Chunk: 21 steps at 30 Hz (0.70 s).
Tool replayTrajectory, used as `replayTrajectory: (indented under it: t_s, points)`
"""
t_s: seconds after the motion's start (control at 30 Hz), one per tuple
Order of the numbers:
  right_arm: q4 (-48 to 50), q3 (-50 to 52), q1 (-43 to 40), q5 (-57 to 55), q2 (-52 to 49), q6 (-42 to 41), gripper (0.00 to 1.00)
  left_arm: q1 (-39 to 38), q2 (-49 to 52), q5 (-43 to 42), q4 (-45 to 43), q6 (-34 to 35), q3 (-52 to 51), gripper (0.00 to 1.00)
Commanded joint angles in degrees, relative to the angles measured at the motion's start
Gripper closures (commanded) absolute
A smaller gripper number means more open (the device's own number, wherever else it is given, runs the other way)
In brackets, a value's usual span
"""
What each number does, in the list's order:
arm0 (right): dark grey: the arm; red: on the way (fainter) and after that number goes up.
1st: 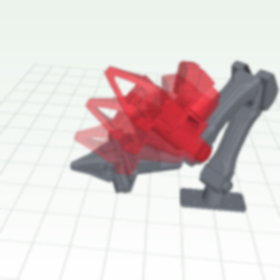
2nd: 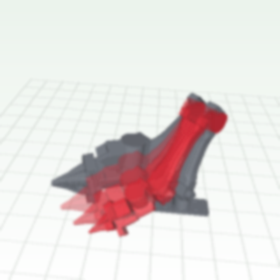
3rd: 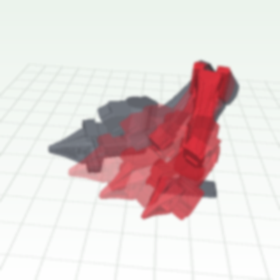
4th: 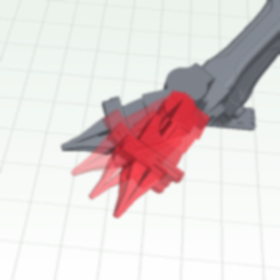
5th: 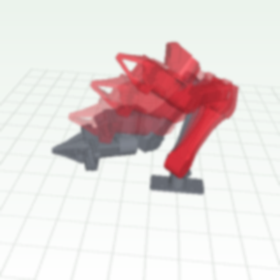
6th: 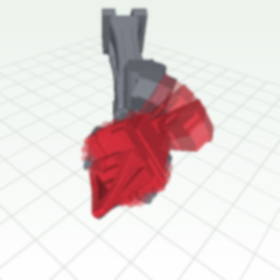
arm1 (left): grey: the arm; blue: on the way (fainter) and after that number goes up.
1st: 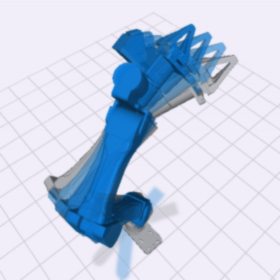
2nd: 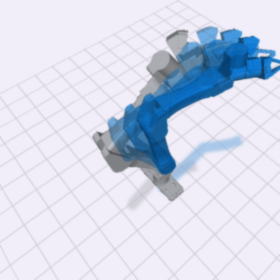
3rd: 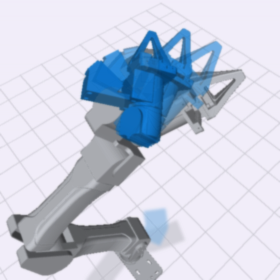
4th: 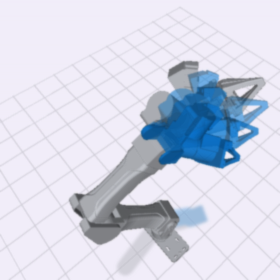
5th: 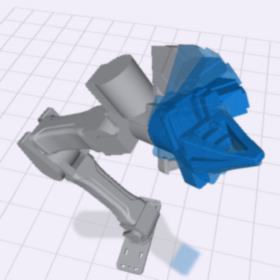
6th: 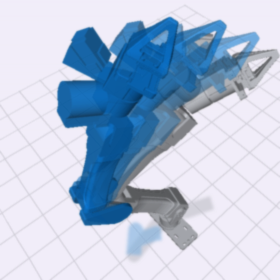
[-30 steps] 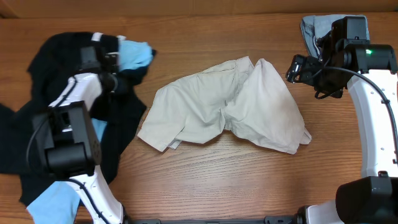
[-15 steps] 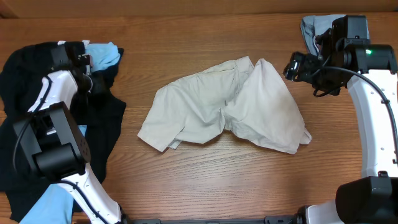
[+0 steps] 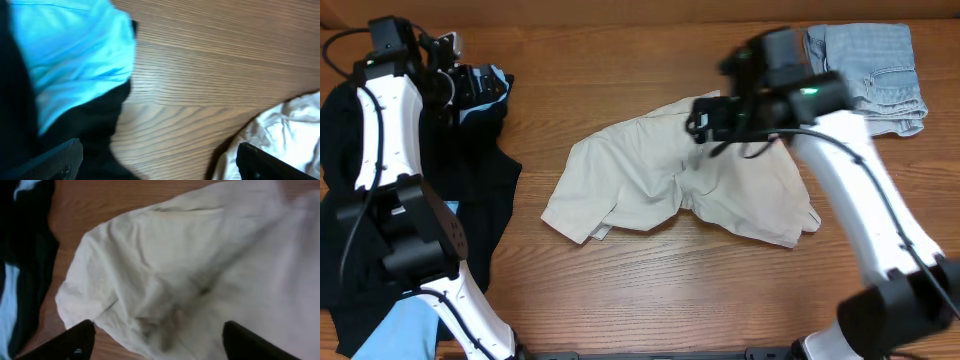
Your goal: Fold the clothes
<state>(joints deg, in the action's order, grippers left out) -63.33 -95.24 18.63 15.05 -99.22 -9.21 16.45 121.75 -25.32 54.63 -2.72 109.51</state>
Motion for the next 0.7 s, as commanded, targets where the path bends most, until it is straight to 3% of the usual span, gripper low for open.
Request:
replayTrajectory:
  t_s: [0.0, 0.1, 0.2, 0.4, 0.67]
  points:
    - [1.4, 1.0, 4.4, -1.0, -5.7, -0.3, 0.43, -3.0, 0.1, -2.6, -0.2, -1.0, 1.3, 0.00]
    - [-0.4, 1.1, 6.3, -3.2, -9.3, -2.5, 0.74, -5.2, 0.1, -2.2, -0.3, -2.9, 1.3, 0.00]
    - [-5.5, 1.4, 6.4, -6.8, -12.0, -6.9, 0.89, -7.5, 0.1, 0.1, -0.5, -3.1, 1.3, 0.00]
    - [-10.3, 9.8, 6.4, -9.6, -11.1, -13.9, 0.91, -11.7, 0.1, 3.4, -2.0, -3.1, 1.3, 0.00]
    - [-5.3, 26.0, 7.1, -5.7, -3.5, -19.9, 0.91, -18.8, 0.1, 6.2, -5.6, -4.4, 1.3, 0.00]
